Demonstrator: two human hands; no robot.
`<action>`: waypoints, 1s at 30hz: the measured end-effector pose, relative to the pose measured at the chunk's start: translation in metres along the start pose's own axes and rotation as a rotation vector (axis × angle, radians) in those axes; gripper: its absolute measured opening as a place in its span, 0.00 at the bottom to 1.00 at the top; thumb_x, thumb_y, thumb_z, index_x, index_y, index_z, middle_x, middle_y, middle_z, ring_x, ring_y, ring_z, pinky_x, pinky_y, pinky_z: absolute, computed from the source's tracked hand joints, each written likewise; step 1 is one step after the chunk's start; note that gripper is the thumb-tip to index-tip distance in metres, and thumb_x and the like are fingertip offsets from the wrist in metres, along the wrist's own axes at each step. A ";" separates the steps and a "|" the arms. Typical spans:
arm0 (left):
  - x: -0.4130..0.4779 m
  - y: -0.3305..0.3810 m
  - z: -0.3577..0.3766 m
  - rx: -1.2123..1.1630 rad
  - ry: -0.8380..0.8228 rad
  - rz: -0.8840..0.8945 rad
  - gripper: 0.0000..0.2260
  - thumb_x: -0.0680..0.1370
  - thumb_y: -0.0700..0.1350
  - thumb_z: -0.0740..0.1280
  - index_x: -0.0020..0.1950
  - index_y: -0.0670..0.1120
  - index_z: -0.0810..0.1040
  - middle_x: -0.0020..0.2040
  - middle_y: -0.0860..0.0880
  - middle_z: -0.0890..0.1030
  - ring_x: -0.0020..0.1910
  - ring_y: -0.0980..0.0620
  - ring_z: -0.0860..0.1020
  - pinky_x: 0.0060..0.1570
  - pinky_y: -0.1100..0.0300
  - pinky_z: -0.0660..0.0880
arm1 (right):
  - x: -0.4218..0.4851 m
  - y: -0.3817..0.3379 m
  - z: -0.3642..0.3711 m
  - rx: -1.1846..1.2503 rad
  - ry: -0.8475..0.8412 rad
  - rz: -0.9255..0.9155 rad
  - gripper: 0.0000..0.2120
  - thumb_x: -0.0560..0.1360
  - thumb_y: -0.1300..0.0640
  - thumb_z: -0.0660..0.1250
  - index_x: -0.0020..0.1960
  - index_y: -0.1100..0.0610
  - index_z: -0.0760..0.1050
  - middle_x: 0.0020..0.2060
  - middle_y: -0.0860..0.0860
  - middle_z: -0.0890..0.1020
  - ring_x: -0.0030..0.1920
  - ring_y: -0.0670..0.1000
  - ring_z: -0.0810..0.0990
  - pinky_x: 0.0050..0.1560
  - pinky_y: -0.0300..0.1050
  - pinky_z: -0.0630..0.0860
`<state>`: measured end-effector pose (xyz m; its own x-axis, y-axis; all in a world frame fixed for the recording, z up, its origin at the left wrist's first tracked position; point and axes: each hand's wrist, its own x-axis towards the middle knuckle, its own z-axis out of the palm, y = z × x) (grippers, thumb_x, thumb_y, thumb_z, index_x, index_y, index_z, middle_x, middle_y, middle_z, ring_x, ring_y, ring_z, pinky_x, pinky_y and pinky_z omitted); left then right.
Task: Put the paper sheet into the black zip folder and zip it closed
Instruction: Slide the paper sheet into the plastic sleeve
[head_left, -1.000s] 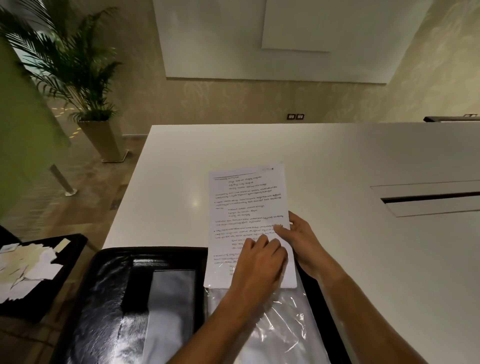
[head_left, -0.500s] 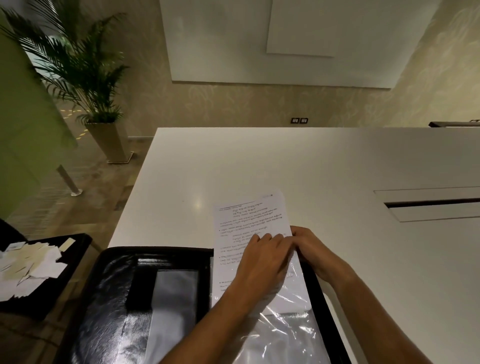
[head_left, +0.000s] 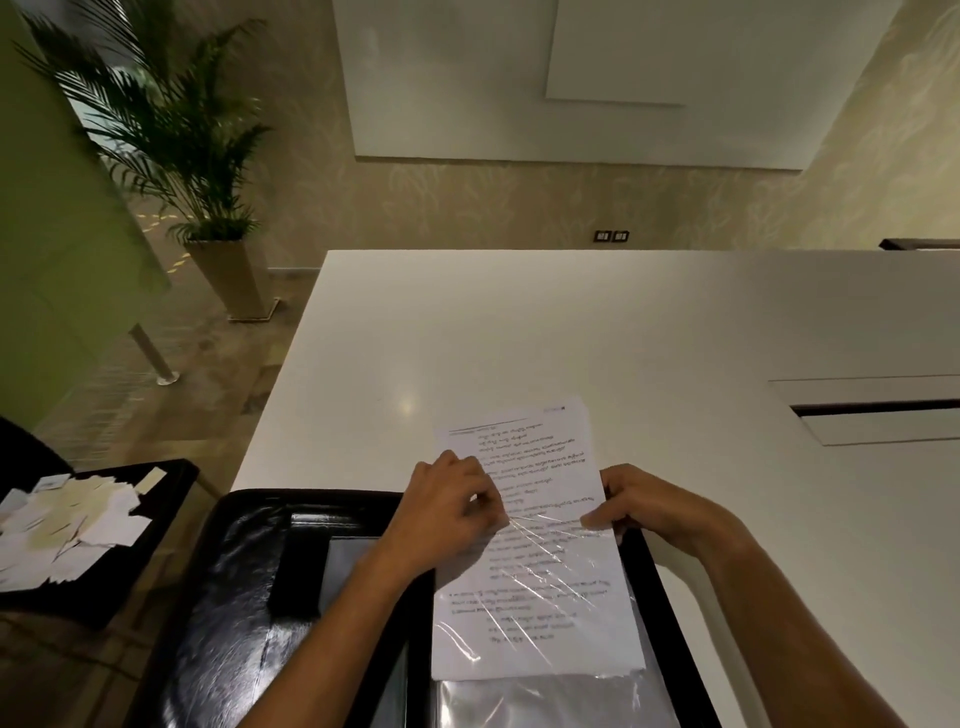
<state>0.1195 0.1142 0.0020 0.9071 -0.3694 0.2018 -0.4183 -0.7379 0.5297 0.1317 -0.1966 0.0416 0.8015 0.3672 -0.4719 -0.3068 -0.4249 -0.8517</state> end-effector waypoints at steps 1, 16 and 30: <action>-0.001 -0.001 0.003 -0.007 0.030 0.013 0.06 0.79 0.57 0.74 0.47 0.57 0.86 0.51 0.61 0.81 0.54 0.58 0.74 0.58 0.50 0.70 | 0.000 -0.002 0.000 -0.021 -0.021 0.017 0.10 0.77 0.63 0.77 0.56 0.55 0.90 0.53 0.50 0.92 0.44 0.45 0.88 0.43 0.41 0.81; -0.003 -0.013 0.017 -0.216 0.035 -0.158 0.10 0.80 0.55 0.74 0.60 0.55 0.87 0.77 0.53 0.77 0.82 0.49 0.66 0.81 0.50 0.54 | 0.025 0.001 0.019 0.162 0.498 -0.043 0.09 0.79 0.70 0.74 0.50 0.57 0.85 0.29 0.46 0.82 0.32 0.46 0.82 0.34 0.33 0.80; -0.002 -0.008 0.015 -0.242 0.229 -0.055 0.04 0.71 0.55 0.81 0.39 0.57 0.90 0.56 0.64 0.87 0.62 0.55 0.79 0.59 0.47 0.79 | 0.022 -0.011 0.013 -0.019 0.471 0.053 0.09 0.79 0.61 0.78 0.56 0.62 0.82 0.46 0.61 0.90 0.45 0.58 0.92 0.46 0.54 0.90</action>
<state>0.1203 0.1125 -0.0154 0.9265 -0.1762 0.3324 -0.3699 -0.5876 0.7197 0.1460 -0.1727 0.0371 0.9319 -0.0693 -0.3561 -0.3477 -0.4499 -0.8226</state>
